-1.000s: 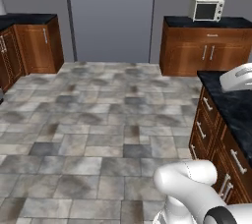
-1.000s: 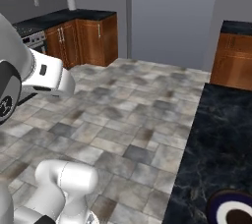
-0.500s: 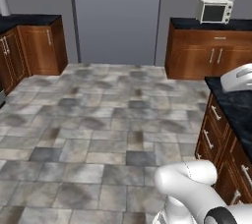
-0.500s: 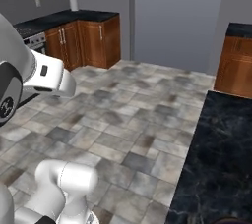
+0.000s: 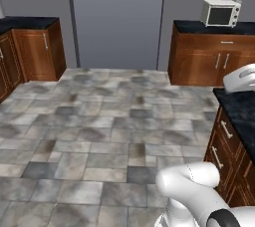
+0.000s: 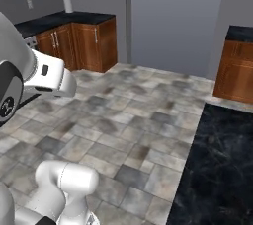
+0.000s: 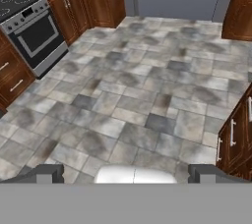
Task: Move the bowls from the cabinet to the plates on the dining table.
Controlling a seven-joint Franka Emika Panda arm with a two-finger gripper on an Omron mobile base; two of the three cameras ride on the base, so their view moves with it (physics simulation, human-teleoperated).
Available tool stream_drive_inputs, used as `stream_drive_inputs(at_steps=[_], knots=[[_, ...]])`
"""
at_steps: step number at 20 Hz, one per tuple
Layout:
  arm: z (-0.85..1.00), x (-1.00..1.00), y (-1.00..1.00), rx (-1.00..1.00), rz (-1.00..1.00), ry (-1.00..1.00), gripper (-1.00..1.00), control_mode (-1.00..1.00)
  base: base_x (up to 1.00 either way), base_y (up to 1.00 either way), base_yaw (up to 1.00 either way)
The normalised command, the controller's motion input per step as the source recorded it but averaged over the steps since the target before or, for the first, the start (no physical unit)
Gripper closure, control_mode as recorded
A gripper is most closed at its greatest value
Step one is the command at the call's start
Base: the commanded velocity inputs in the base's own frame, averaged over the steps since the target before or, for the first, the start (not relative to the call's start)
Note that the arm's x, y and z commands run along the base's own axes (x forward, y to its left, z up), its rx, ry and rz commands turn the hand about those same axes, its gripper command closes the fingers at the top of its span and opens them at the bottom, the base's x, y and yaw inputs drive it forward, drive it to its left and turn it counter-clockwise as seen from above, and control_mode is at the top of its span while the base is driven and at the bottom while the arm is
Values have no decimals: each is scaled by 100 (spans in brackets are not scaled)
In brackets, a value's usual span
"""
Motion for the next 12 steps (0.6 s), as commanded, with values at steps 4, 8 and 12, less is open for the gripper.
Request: stream_drive_inputs(at_steps=[4,8,12], knots=[[0,0,0,0,0,0,-100,100,62,0,0],[0,0,0,0,0,0,-100,100,62,0,0],[0,0,0,0,0,0,-100,100,62,2,0]])
